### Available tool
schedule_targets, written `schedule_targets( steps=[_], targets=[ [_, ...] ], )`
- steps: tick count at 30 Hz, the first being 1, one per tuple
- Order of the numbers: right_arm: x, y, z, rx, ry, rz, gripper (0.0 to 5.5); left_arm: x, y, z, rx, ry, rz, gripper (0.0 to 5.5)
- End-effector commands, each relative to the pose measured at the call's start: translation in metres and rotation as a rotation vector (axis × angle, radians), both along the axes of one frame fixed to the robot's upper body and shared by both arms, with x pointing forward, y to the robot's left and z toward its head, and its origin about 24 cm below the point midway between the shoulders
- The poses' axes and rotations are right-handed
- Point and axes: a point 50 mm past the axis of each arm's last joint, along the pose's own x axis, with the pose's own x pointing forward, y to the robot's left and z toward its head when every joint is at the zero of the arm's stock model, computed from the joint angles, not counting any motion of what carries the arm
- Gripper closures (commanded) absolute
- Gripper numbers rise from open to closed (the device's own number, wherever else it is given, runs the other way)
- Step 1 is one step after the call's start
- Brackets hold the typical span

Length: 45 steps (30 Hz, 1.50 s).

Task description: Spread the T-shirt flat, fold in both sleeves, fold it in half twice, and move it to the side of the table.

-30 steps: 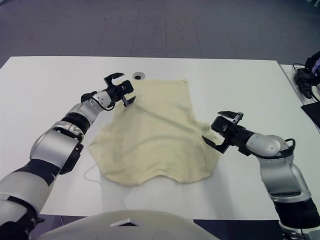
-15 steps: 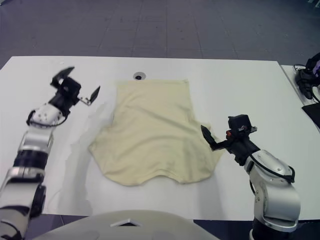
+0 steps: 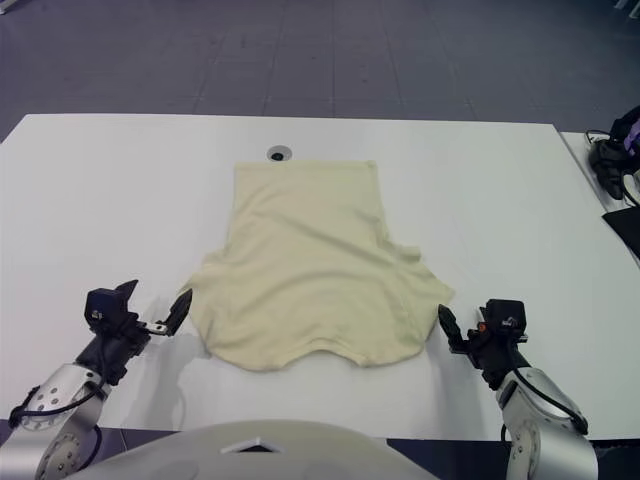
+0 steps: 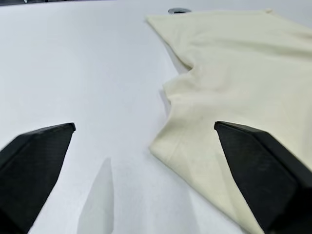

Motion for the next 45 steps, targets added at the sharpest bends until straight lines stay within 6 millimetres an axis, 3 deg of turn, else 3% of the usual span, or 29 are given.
schedule_targets(
  steps=[1,5,20,27,34,40,45],
  targets=[
    [0.010,0.004,-0.008,0.056,-0.010,-0.020,2.25,0.002,0.001,-0.005,-0.013,0.060,0.009,0.91],
    [0.020,0.005,-0.015,0.081,-0.009,-0.015,2.90,0.006,-0.002,-0.011,-0.050,0.103,0.003,1.61],
    [0.027,0.011,-0.018,0.100,-0.018,0.018,5.28,0.010,-0.012,-0.023,-0.175,0.177,-0.011,4.19],
    [0.031,0.010,-0.008,0.081,-0.049,0.042,5.50,0.014,-0.010,-0.019,-0.190,0.138,0.002,5.37],
    [0.031,0.024,0.017,0.076,-0.110,0.128,5.50,0.026,-0.013,0.002,-0.138,0.057,-0.098,5.47],
    [0.033,0.054,0.037,0.108,-0.143,0.264,5.50,0.036,-0.040,0.030,-0.068,-0.007,-0.329,5.47],
    [0.039,0.065,0.043,0.122,-0.135,0.309,5.50,0.034,-0.060,0.033,-0.022,0.046,-0.497,5.47]
  ],
)
